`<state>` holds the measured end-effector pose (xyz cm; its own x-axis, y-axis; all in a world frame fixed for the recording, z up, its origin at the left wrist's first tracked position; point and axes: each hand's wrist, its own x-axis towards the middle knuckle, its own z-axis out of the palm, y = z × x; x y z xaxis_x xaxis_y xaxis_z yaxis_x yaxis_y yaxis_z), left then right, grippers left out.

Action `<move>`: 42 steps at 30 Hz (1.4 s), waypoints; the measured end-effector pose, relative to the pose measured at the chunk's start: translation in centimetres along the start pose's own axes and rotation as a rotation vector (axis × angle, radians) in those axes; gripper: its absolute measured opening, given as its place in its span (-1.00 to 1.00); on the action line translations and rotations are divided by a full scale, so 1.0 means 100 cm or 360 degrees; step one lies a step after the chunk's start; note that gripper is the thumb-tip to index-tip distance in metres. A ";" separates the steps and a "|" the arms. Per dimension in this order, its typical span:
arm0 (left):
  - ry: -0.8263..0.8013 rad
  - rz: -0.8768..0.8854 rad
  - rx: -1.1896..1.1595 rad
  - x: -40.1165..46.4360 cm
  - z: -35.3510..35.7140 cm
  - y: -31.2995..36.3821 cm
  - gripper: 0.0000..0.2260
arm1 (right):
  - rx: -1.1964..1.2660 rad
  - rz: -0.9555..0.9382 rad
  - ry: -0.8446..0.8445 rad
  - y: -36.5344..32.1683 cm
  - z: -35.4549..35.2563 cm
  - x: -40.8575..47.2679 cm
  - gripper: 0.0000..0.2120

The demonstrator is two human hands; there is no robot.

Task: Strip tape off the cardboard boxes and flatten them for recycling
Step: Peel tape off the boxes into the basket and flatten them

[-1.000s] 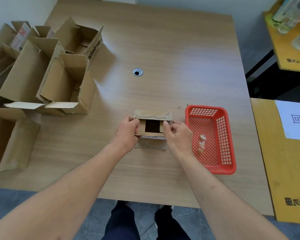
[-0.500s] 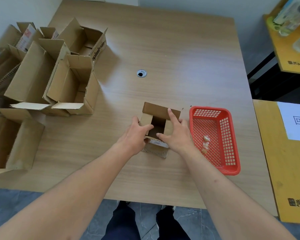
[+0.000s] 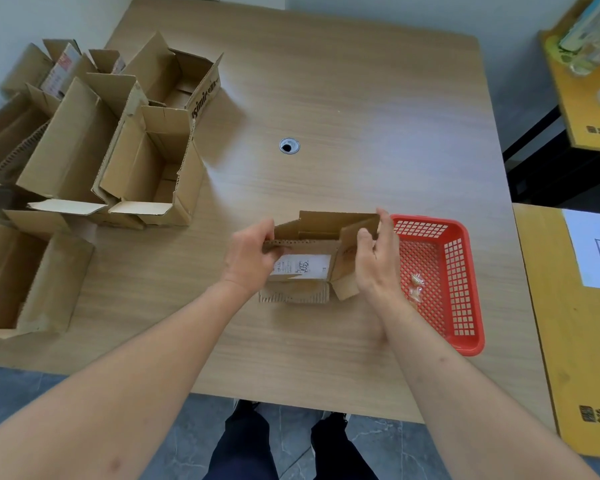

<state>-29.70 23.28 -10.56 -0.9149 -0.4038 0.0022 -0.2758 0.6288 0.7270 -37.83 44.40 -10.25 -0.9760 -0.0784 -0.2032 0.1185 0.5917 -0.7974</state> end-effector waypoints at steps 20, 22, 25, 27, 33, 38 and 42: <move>-0.0612 -0.0106 0.0566 0.004 0.043 -0.071 -0.34 | -0.0342 0.0127 -0.0105 0.052 0.071 0.026 -0.52; -0.0662 -0.0095 0.0658 0.001 0.057 -0.079 -0.33 | -0.0585 0.0006 -0.0036 0.063 0.083 0.029 -0.54; -0.0656 -0.0046 0.0852 -0.002 0.072 -0.086 -0.38 | -0.1020 -0.0287 0.0090 0.077 0.095 0.027 -0.61; -0.0639 -0.0029 0.0932 -0.005 0.079 -0.088 -0.42 | -0.1035 -0.0506 0.0060 0.085 0.103 0.023 -0.59; -0.0572 0.0237 0.0986 -0.011 0.094 -0.100 -0.35 | -0.1299 -0.0688 -0.0256 0.105 0.115 0.005 -0.43; -0.0565 0.0363 0.1018 -0.010 0.082 -0.121 -0.26 | -0.1300 -0.0640 -0.0308 0.103 0.114 0.005 -0.40; -0.0516 0.0201 0.1012 -0.015 0.072 -0.130 -0.22 | -0.1057 -0.0558 -0.0486 0.103 0.102 0.011 -0.28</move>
<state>-26.88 20.46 -24.92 -0.9654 -0.1472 -0.2154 -0.1901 0.9623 0.1943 -35.85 42.21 -24.47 -0.8318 -0.5066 -0.2268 -0.4120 0.8374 -0.3593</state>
